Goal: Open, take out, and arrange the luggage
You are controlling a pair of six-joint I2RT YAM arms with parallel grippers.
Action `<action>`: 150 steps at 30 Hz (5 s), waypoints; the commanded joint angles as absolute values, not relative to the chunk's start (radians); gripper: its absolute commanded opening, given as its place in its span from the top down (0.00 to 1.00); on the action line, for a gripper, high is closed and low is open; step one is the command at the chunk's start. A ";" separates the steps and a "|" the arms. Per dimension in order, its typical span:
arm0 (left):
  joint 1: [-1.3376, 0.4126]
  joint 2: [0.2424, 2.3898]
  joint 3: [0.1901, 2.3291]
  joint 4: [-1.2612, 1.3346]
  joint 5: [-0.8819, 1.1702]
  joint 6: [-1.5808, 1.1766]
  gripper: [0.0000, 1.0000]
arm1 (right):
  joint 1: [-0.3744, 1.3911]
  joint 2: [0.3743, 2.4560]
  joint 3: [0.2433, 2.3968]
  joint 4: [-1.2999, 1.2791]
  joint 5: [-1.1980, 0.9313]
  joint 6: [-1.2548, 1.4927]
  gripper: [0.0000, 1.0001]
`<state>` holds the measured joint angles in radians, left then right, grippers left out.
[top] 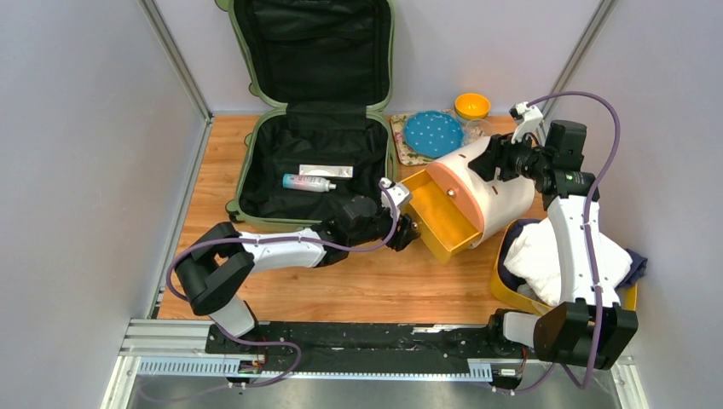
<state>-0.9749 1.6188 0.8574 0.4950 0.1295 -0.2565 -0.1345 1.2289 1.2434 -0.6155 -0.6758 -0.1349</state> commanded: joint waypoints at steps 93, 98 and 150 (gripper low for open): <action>-0.896 1.636 1.465 -0.466 0.492 1.568 1.00 | -0.140 1.246 1.247 -0.724 -0.680 -0.049 0.38; -0.925 1.684 1.528 -0.471 0.489 1.603 1.00 | -0.140 1.220 1.220 -0.693 -0.677 -0.023 0.38; -0.913 1.537 1.192 -0.319 0.529 1.270 0.75 | -0.140 1.200 1.172 -0.701 -0.676 -0.055 0.37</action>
<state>-0.9142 1.5154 1.2091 -0.4320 0.4984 1.3663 -0.1345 1.1763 1.1984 -0.6037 -0.6918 -0.0525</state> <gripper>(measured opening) 0.258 0.625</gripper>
